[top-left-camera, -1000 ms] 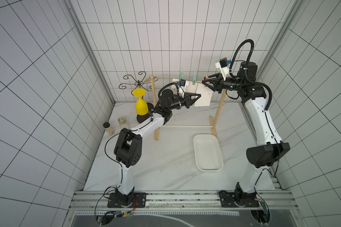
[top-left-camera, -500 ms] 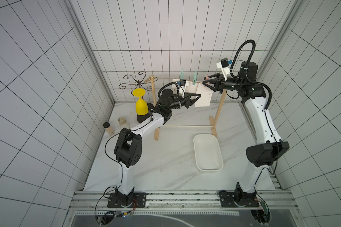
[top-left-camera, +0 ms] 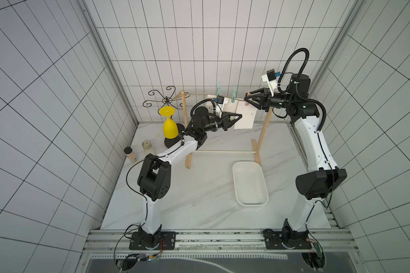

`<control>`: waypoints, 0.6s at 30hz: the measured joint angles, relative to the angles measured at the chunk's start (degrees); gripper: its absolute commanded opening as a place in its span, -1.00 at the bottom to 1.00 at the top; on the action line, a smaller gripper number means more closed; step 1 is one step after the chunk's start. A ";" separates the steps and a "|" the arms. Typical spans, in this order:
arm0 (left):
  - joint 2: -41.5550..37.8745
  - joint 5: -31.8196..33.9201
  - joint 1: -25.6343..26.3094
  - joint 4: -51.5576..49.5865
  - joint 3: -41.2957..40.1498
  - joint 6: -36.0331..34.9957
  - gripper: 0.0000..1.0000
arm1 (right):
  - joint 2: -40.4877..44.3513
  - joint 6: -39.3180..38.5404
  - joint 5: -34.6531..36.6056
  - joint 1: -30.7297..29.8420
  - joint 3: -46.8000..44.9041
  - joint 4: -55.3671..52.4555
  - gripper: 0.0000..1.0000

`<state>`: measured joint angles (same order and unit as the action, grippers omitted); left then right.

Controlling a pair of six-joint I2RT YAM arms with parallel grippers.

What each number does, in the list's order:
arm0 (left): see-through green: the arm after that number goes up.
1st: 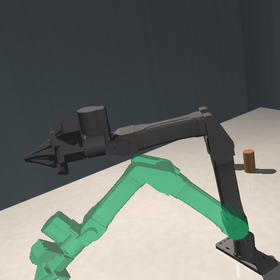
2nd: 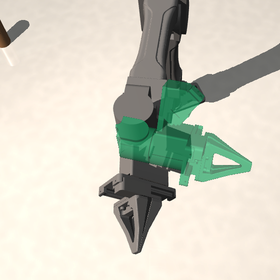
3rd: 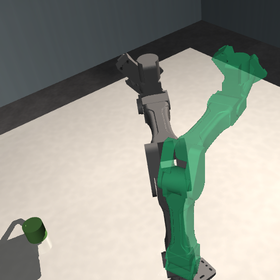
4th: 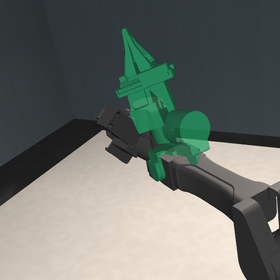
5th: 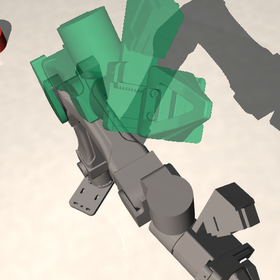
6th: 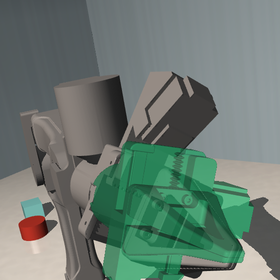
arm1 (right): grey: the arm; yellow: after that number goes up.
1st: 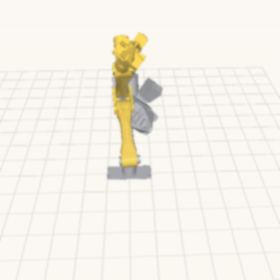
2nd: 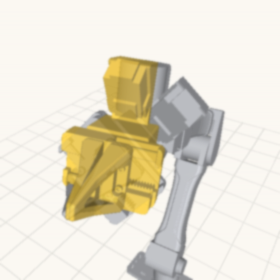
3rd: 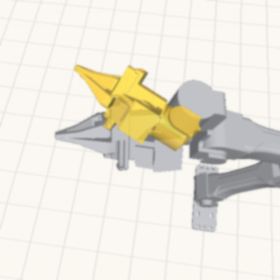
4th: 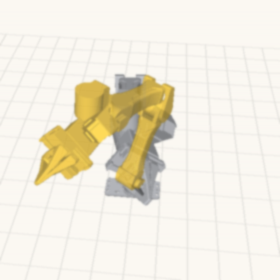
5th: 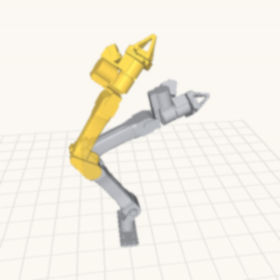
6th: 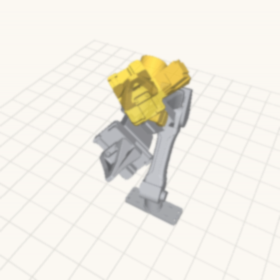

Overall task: Remove the postcards from the strings
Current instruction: Remove the clamp from the clothesline.

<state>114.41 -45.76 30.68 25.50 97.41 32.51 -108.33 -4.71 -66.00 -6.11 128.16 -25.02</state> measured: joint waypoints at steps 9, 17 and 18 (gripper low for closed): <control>0.00 -0.72 0.02 -0.13 0.22 0.02 -1.00 | 0.00 0.20 -0.72 0.24 0.00 0.24 -0.56; 0.00 -0.81 0.02 -0.66 0.39 0.00 -1.00 | 0.00 0.20 -0.72 0.24 0.00 0.26 -1.00; 0.00 -0.81 0.02 -0.68 0.42 0.00 -1.00 | 0.00 0.17 -0.72 0.24 0.00 0.28 -1.00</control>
<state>114.41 -46.57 30.70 24.82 97.82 32.51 -108.33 -4.54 -66.72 -5.87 128.16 -24.73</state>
